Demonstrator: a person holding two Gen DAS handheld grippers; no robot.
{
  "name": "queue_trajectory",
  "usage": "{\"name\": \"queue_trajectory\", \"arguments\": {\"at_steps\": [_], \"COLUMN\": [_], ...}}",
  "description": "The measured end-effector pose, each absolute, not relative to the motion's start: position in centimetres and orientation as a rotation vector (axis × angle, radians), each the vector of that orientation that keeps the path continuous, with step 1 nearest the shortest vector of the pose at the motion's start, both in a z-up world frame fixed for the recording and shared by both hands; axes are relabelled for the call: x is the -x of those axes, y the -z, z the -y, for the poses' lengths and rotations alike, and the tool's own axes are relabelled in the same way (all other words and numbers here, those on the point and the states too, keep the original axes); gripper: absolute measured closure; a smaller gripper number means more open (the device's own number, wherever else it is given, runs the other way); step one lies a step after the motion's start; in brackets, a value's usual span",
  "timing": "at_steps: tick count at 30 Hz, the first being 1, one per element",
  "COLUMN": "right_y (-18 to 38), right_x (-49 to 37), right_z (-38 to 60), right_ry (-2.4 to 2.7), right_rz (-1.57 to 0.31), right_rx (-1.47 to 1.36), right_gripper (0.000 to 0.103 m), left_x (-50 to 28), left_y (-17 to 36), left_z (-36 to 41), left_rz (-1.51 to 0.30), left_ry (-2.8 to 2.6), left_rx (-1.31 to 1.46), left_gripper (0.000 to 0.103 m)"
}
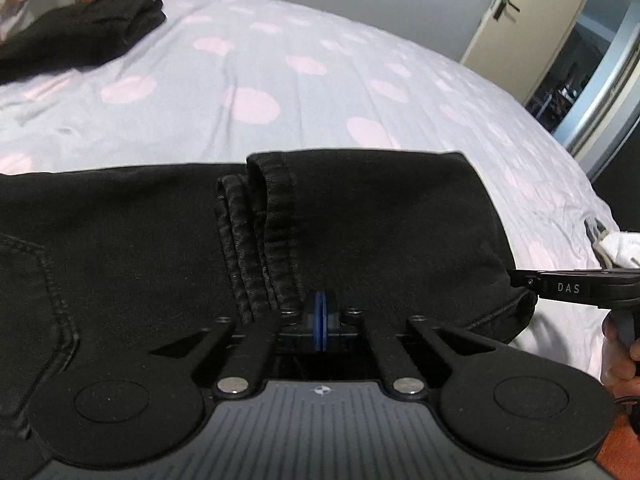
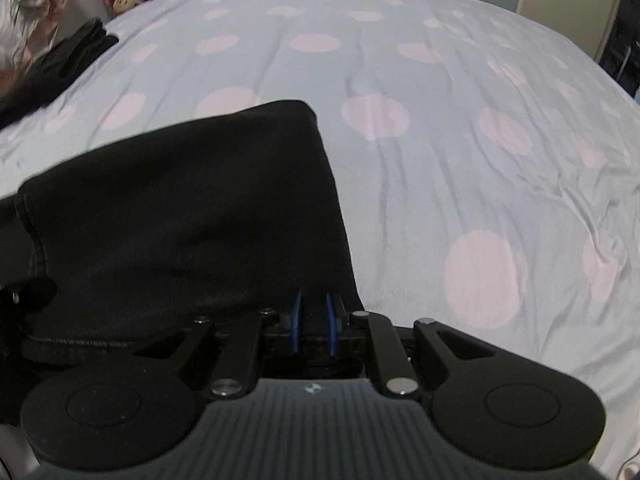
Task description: Fold clothes
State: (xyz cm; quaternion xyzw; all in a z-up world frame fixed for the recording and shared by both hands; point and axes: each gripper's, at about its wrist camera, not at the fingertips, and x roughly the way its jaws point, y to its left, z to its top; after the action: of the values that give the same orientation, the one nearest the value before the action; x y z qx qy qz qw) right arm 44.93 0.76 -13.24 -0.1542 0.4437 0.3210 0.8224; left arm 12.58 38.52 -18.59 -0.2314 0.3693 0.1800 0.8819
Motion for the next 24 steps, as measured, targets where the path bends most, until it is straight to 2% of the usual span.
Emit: {"name": "queue_trajectory", "arguments": {"at_steps": [5,7,9,10,11,14,18,24], "right_y": [11.9,11.1,10.3,10.0,9.7,9.2,9.0,9.2], "right_x": [-44.6,-44.2,-43.7,-43.3,-43.0,-42.1,-42.1,-42.6], "right_z": [0.9,1.5,2.0,2.2,2.3,2.2,2.2,2.4], "right_ry": [-0.673,-0.689,-0.709,-0.719,-0.729,-0.751,-0.779,-0.773], "right_rz": [-0.904,-0.858,-0.811,-0.788,-0.765,-0.731,-0.747,-0.799], "right_rx": [0.213,0.161,0.12,0.106,0.093,0.087,0.07,0.032], "right_gripper": [0.085,0.085,0.083,0.078,0.076,0.074,0.063,0.059], "left_x": [-9.5,-8.5,-7.4,-6.8,-6.2,-4.5,-2.9,0.7], "left_y": [15.8,14.5,13.4,12.9,12.3,10.4,9.0,7.7], "left_z": [-36.6,-36.1,-35.9,-35.8,-35.7,-35.4,-35.8,-37.8], "left_rz": [-0.641,-0.58,-0.515,-0.483,-0.447,-0.348,-0.276,-0.166], "left_ry": [-0.461,-0.486,-0.536,-0.564,-0.594,-0.682,-0.824,-1.016], "left_rx": [0.413,0.362,0.325,0.308,0.288,0.226,0.201,0.329], "left_gripper": [0.075,0.073,0.059,0.032,0.011,0.009,0.008,0.008]}}
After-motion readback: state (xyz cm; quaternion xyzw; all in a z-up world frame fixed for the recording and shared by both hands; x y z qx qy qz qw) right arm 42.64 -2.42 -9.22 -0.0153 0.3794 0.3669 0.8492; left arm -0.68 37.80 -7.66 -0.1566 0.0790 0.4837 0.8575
